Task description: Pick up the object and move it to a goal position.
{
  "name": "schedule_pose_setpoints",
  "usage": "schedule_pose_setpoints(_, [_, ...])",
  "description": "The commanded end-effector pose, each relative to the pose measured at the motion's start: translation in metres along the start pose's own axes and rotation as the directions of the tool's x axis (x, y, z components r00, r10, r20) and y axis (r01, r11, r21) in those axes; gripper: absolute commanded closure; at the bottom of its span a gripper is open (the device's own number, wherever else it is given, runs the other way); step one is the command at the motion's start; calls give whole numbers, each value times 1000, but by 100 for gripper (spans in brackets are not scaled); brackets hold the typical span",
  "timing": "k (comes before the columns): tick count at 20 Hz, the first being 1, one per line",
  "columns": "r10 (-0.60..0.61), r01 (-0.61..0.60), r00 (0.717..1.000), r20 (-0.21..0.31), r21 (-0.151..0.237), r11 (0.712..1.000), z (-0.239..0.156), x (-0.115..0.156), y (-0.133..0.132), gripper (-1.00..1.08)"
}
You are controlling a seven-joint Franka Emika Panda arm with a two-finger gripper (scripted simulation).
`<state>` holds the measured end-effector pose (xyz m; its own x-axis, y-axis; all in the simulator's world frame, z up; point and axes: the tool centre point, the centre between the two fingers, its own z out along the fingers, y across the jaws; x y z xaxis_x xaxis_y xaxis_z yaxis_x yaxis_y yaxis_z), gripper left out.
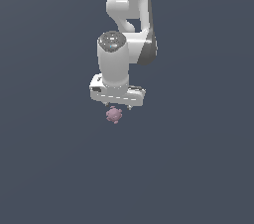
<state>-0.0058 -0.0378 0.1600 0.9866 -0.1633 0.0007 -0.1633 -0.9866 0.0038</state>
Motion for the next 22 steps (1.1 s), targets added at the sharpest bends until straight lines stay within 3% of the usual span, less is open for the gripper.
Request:
schedule_pose_setpoints(1, [38, -38, 999, 1, 1, 999, 9, -3, 3, -92])
schedule_pose_setpoints(12, [275, -275, 961, 2, 4, 961, 59, -21, 26, -92])
schedule_pose_setpoints(22, [328, -328, 945, 3, 3, 945, 70, -26, 32, -92])
